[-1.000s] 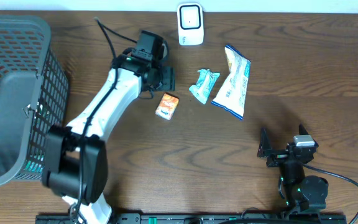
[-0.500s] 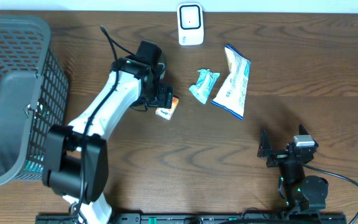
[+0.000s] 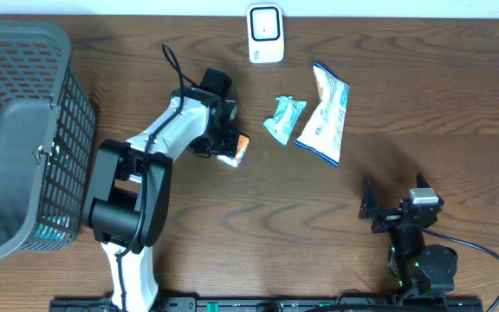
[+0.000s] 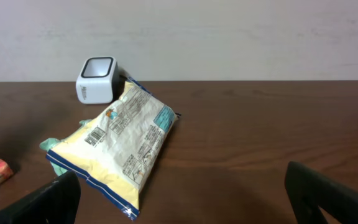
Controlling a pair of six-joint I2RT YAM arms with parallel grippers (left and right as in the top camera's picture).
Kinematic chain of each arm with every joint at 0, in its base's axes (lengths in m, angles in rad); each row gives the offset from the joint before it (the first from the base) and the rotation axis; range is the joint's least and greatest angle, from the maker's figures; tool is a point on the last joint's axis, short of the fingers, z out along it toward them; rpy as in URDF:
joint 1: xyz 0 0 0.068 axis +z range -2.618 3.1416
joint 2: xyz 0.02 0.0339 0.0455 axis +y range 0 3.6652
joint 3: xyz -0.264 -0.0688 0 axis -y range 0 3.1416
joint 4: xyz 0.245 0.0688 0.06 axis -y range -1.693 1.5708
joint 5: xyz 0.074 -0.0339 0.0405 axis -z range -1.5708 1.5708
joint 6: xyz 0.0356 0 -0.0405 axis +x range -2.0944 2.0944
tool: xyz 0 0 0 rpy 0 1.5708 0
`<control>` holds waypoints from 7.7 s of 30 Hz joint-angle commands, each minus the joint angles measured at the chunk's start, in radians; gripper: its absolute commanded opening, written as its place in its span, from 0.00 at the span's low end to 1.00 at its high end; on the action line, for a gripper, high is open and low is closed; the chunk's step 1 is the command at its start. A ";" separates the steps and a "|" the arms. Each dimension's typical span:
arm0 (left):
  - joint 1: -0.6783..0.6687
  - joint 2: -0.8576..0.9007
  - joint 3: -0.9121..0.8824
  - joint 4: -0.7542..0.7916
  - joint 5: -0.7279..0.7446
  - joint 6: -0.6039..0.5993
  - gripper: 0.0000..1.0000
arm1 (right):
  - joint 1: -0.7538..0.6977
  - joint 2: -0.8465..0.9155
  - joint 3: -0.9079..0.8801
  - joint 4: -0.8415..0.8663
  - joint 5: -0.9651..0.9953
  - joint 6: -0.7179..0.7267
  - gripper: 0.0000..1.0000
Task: Scan the item barcode
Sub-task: 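Carry the orange tissue pack to the scanner and set it down, then reach the left gripper into the basket and grasp the green tissue pack, then carry the green tissue pack to the scanner and release it, then move the left gripper back down into the basket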
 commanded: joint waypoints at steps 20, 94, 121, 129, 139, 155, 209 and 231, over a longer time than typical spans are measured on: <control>0.054 0.042 0.100 0.459 0.213 -0.321 0.07 | -0.005 -0.004 -0.002 -0.004 0.008 0.014 0.99; 1.060 -0.249 -0.010 -0.457 -0.351 -0.636 0.81 | -0.005 -0.004 -0.002 -0.004 0.008 0.014 0.99; 1.059 -0.238 -0.227 -0.217 -0.352 -0.637 0.07 | -0.005 -0.004 -0.002 -0.004 0.008 0.014 0.99; 1.059 -0.325 0.054 -0.370 -0.352 -0.612 0.07 | -0.005 -0.004 -0.002 -0.004 0.008 0.014 0.99; 1.055 -0.606 0.308 -0.280 -0.256 -0.612 0.07 | -0.005 -0.004 -0.002 -0.004 0.008 0.014 0.99; 0.467 -0.653 0.298 -0.103 0.206 -0.208 0.07 | -0.005 -0.004 -0.002 -0.004 0.008 0.014 0.99; 0.676 -0.676 0.367 -0.055 -0.111 -0.206 0.87 | -0.005 -0.004 -0.002 -0.004 0.008 0.014 0.99; 0.971 -0.332 0.363 -0.318 -0.258 -0.063 0.97 | -0.005 -0.004 -0.002 -0.004 0.008 0.014 0.99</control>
